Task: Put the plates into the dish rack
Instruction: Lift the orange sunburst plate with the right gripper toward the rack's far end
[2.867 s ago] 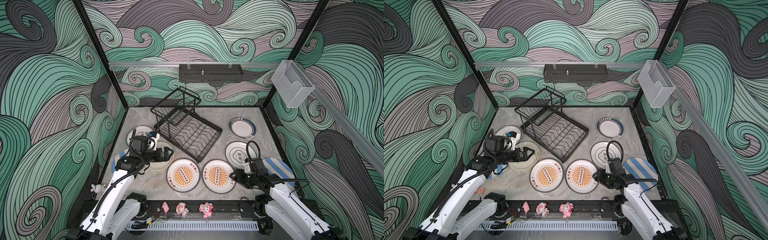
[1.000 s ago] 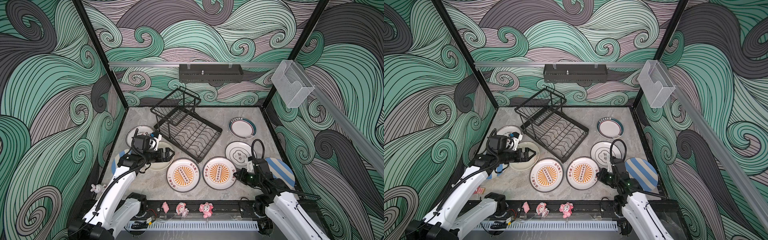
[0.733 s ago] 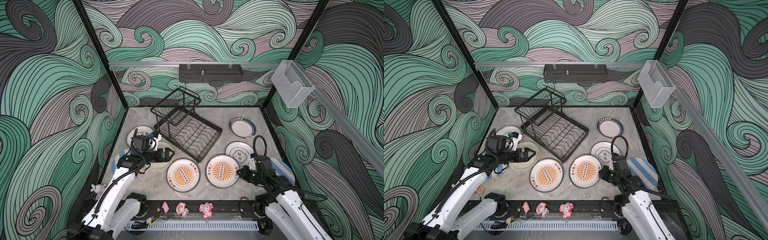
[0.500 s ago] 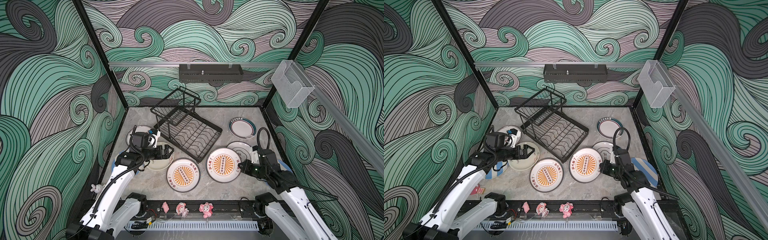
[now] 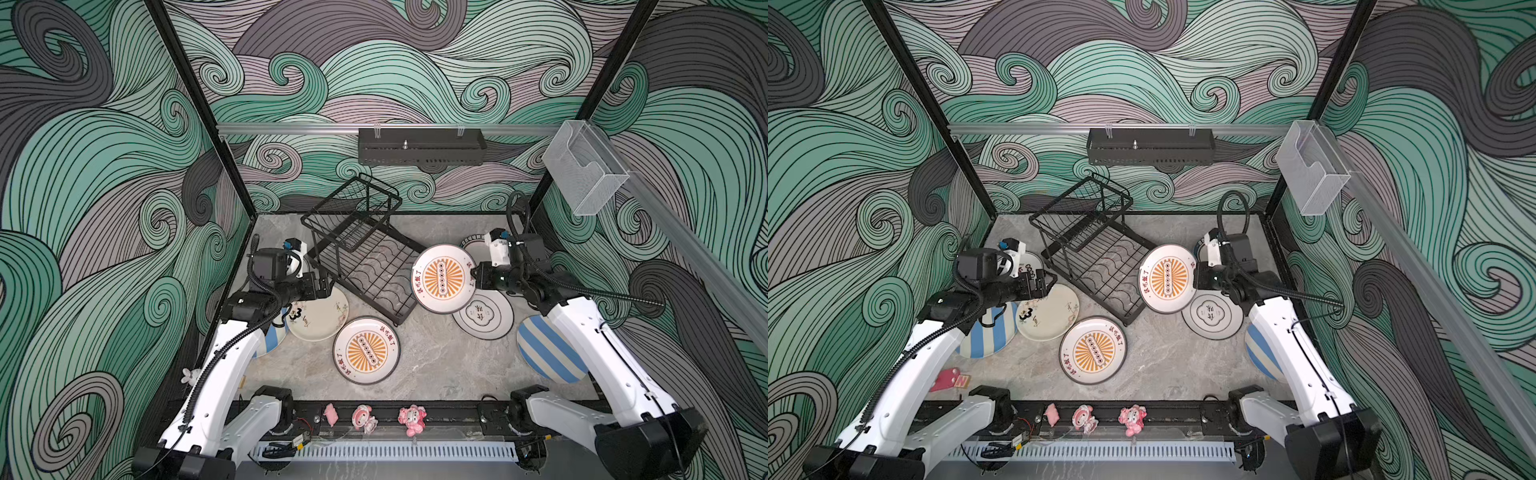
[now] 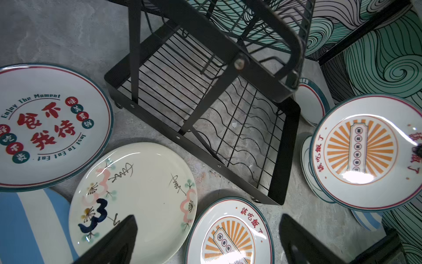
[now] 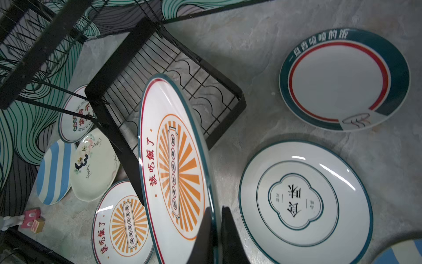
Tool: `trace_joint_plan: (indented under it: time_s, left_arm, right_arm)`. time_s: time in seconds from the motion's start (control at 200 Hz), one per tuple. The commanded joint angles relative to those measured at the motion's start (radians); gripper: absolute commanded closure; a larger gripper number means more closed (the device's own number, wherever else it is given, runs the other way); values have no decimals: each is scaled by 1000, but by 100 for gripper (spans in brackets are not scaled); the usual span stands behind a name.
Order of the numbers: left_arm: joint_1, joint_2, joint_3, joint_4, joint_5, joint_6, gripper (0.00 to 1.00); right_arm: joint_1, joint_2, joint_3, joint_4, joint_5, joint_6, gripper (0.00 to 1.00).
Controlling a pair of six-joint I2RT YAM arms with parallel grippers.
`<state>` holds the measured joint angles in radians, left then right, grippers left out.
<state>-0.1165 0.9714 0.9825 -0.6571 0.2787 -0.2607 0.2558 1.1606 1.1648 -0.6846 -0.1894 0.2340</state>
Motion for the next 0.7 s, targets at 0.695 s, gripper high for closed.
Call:
trace_joint_plan:
  time_s: [0.695]
  left_arm:
    - [46, -6, -44, 136, 63, 80, 1]
  right_arm:
    - [254, 551, 823, 457, 368, -389, 100]
